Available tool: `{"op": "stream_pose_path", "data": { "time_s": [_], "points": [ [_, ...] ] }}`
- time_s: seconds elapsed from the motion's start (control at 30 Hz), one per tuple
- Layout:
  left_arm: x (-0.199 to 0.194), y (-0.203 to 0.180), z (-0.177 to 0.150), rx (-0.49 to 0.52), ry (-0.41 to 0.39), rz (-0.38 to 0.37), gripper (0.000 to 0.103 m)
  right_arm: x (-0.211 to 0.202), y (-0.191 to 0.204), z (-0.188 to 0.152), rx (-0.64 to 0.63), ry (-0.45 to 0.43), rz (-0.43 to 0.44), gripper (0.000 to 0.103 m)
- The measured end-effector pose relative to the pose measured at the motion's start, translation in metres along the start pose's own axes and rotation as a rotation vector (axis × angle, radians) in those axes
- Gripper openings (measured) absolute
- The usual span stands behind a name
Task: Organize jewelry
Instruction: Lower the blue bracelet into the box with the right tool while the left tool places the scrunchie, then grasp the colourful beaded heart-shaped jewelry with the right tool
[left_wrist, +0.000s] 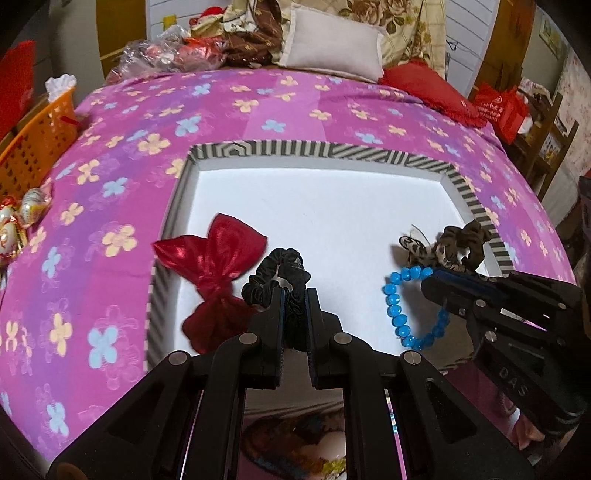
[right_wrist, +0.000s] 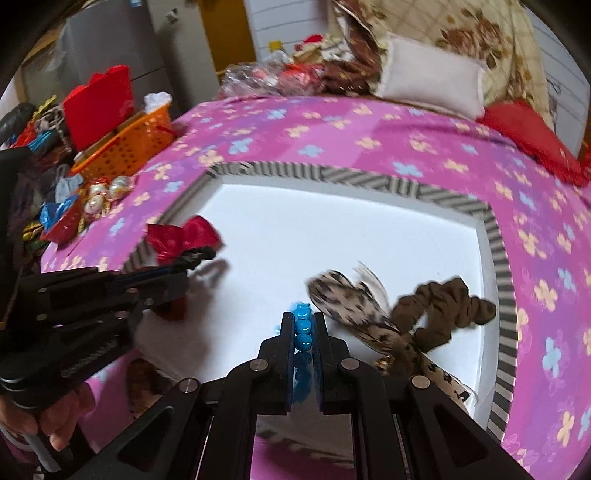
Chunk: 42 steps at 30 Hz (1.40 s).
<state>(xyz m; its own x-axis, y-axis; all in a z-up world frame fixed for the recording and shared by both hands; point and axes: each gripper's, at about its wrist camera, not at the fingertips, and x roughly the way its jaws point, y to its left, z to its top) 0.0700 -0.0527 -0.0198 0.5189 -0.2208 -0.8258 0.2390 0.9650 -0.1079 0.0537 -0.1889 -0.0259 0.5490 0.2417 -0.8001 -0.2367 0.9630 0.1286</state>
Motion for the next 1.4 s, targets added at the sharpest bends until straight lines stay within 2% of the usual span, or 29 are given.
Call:
{"op": "stream_pose_path", "data": {
  "time_s": [0.27,0.33,0.4,0.43,0.47,0.53,0.73,0.93,1.07,1.17,1.4],
  "points": [
    [0.016,-0.005,0.000,-0.010,0.042,-0.011,0.011,0.005,-0.011,-0.007,0.021,-0.003,0.015,0.008],
    [0.017,-0.005,-0.001,-0.010,0.044,0.005,0.017,0.003,-0.009,-0.009,0.007,-0.008,0.001,0.018],
    [0.016,-0.004,-0.002,-0.016,0.039,0.009,0.028,0.000,-0.010,-0.011,0.010,-0.019,-0.007,0.047],
    [0.015,-0.003,-0.002,-0.020,0.038,0.003,0.035,-0.001,-0.010,-0.012,0.016,-0.028,-0.004,0.049],
    [0.014,-0.003,-0.002,-0.025,0.035,-0.003,0.042,-0.005,-0.012,-0.014,0.025,-0.040,0.003,0.049],
    [0.010,-0.004,-0.004,-0.023,0.027,-0.002,0.048,-0.010,-0.012,-0.014,0.032,-0.044,0.008,0.049],
    [-0.017,-0.004,-0.008,-0.014,-0.029,0.015,0.054,-0.039,-0.002,-0.024,0.011,-0.072,0.005,0.049],
    [-0.038,0.008,-0.019,-0.018,-0.066,0.071,0.054,-0.064,0.025,-0.041,-0.050,-0.106,0.003,0.050],
    [-0.046,0.011,-0.030,-0.016,-0.076,0.104,0.054,-0.069,0.040,-0.050,-0.067,-0.101,0.033,0.051],
    [-0.053,0.013,-0.040,-0.016,-0.085,0.114,0.054,-0.066,0.052,-0.059,-0.095,-0.082,0.042,0.058],
    [-0.066,0.029,-0.053,-0.070,-0.094,0.122,0.054,-0.048,0.076,-0.075,-0.160,-0.035,0.020,0.058]
  ]
}}
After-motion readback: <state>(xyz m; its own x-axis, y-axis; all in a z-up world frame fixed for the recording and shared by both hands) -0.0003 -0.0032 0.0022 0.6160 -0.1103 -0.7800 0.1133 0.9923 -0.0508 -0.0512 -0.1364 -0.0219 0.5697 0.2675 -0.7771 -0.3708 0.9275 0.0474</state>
